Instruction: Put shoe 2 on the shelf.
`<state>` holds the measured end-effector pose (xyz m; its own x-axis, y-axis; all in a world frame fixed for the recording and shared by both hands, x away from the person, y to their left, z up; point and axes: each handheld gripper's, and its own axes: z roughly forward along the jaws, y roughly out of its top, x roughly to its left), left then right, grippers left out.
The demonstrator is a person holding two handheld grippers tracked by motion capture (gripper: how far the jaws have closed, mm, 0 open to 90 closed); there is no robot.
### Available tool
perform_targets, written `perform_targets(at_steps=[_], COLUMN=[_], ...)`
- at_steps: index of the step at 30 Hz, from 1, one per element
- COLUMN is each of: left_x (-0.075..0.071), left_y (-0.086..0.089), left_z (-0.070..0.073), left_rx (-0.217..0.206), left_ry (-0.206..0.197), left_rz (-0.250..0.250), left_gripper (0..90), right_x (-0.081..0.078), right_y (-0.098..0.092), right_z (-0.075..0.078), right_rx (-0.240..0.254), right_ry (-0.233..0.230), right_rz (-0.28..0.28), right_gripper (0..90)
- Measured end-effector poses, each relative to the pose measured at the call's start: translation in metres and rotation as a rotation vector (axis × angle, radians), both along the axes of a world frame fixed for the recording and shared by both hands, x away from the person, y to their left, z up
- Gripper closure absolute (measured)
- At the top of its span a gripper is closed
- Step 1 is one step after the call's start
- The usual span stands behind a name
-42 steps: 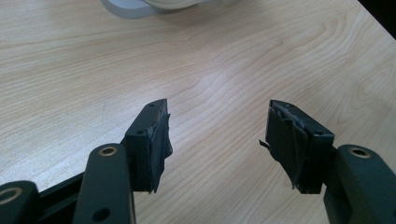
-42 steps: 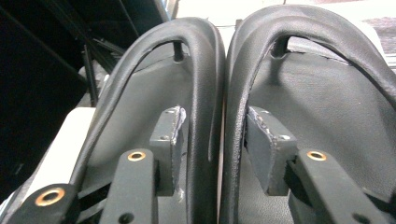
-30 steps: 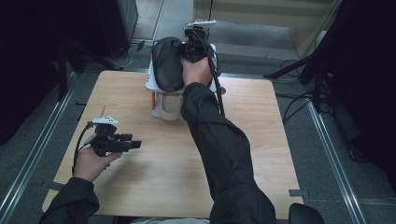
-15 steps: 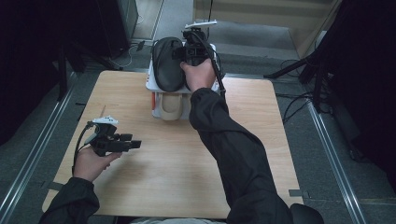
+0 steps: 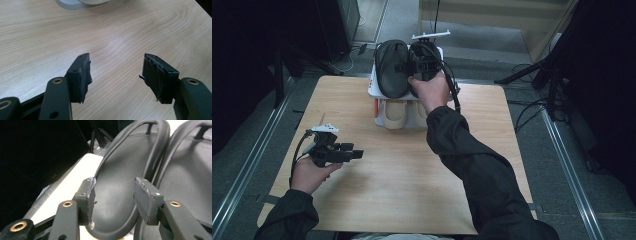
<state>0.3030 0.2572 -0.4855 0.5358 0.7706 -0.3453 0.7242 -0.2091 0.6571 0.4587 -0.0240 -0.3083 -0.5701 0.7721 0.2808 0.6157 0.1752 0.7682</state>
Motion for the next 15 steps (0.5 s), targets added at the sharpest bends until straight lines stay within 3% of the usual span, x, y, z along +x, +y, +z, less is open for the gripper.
perform_targets(at_steps=[6, 15], left_x=[0.0, 0.0], left_y=[-0.001, 0.0], left_z=[0.0, 0.0], left_rx=[0.001, 0.002], left_ry=[0.0, 0.0], left_rz=[0.0, 0.008], left_gripper=[39.9, 39.8], right_x=[-0.017, -0.033], right_y=[-0.002, -0.011], right_z=[-0.007, -0.018], right_rx=[-0.02, 0.002], right_ry=[-0.03, -0.023], right_rz=[0.066, 0.139], right_gripper=[53.0, 51.6])
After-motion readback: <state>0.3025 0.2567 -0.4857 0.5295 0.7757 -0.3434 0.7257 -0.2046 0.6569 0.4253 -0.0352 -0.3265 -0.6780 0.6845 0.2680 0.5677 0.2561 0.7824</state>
